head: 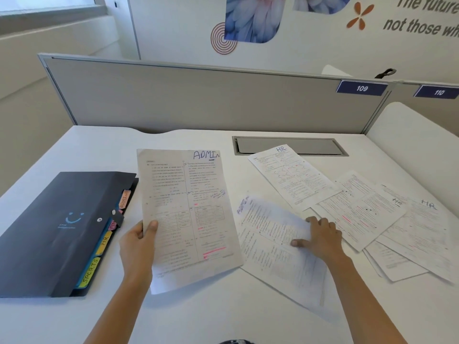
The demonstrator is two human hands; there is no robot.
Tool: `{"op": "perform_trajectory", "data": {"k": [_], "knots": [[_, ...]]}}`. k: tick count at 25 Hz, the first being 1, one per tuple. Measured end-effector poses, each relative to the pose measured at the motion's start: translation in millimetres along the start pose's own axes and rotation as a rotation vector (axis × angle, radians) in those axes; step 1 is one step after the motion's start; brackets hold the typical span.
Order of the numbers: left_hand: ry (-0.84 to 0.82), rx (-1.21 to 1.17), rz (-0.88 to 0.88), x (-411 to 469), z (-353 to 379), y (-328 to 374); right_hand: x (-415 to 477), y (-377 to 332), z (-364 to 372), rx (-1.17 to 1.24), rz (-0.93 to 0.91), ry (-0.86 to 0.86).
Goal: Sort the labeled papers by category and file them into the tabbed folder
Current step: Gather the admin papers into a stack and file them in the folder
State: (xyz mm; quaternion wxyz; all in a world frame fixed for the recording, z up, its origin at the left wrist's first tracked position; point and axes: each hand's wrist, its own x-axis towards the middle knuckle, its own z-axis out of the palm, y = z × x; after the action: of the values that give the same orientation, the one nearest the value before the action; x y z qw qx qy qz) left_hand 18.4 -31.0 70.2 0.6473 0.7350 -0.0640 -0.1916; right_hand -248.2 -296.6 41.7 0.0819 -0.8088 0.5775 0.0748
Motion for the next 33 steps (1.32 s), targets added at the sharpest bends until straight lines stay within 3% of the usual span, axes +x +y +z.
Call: {"op": "perform_trajectory", "data": {"k": [3, 6, 9, 12, 18, 23, 27, 30, 33], "knots": [[-0.019, 0.0, -0.019, 2, 1, -1, -2, -8, 3, 0.144, 0.009, 0.086], [-0.085, 0.023, -0.028, -2, 4, -1, -13, -23, 5, 0.522, 0.035, 0.174], [-0.177, 0.052, -0.053, -9, 12, -4, -28, -45, 6, 0.889, -0.024, 0.109], [-0.235, 0.057, -0.09, -14, 20, -8, -39, -64, 12, 1.105, -0.1, -0.021], [-0.249, -0.007, -0.169, -9, 25, -1, -48, -82, 8, 1.288, -0.191, -0.176], [-0.251, 0.018, -0.127, -3, 35, 0, -59, -105, -2, 1.289, -0.178, -0.122], [-0.216, -0.003, -0.007, -2, 43, 12, -62, -116, -16, 1.164, -0.288, 0.059], [-0.177, -0.063, 0.194, -5, 47, 37, -67, -120, -36, 1.288, -0.356, 0.235], [-0.264, -0.178, 0.353, -9, 49, 58, -74, -123, -52, 1.451, -0.398, 0.32]]}}
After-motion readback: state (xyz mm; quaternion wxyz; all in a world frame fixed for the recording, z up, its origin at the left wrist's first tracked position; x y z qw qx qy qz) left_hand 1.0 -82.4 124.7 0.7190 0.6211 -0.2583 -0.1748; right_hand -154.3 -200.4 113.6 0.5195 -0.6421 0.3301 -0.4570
